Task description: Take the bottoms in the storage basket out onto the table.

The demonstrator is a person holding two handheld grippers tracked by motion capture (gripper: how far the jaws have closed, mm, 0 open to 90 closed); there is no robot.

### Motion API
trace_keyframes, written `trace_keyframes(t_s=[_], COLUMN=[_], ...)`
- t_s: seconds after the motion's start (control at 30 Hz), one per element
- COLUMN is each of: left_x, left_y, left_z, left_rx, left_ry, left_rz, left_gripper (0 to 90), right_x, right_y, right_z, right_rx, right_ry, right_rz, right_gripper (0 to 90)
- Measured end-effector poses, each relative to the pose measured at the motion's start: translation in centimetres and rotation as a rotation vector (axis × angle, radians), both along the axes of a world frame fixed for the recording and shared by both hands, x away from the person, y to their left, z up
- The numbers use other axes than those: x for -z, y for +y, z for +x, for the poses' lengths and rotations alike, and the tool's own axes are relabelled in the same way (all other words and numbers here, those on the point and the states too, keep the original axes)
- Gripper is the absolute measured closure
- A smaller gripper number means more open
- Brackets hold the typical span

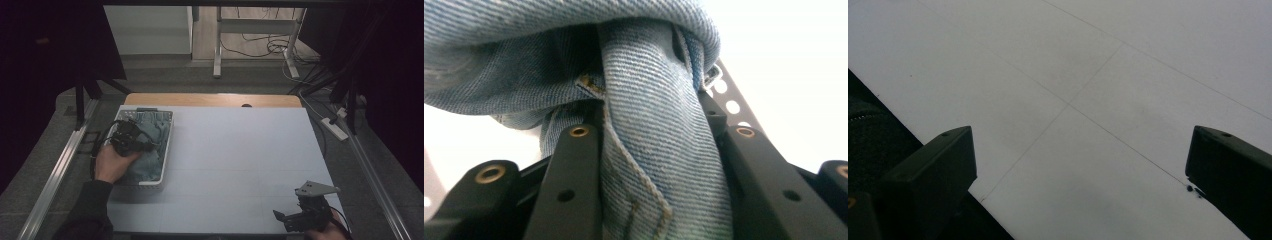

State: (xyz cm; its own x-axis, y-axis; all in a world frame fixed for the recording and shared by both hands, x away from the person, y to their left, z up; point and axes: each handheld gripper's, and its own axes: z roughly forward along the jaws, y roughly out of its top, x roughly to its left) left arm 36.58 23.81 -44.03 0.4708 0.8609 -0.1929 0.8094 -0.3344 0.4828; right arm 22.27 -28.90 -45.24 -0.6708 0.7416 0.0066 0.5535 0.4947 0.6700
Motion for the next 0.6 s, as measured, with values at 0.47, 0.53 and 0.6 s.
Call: trace_keyframes(t_s=[0.47,0.53,0.6], left_x=[-3.1,-3.6,-4.3], left_y=[-0.2,-0.5,-0.8], left_z=[-0.6,-0.6,-0.6], left_rx=[0.041,0.052,0.060], left_ry=[-0.076,-0.083,-0.097], left_rz=[-0.048,-0.034,-0.022], left_gripper=[65.4,65.5,65.5], right_x=[0.0,0.0,0.0], right_y=[-0.1,-0.1,-0.1], right_z=[0.0,0.1,0.1], right_rx=[0.006,0.011,0.014], right_ry=[0.006,0.003,0.003], right_rz=[0.002,0.009,0.013], right_gripper=[0.2,0.2,0.2])
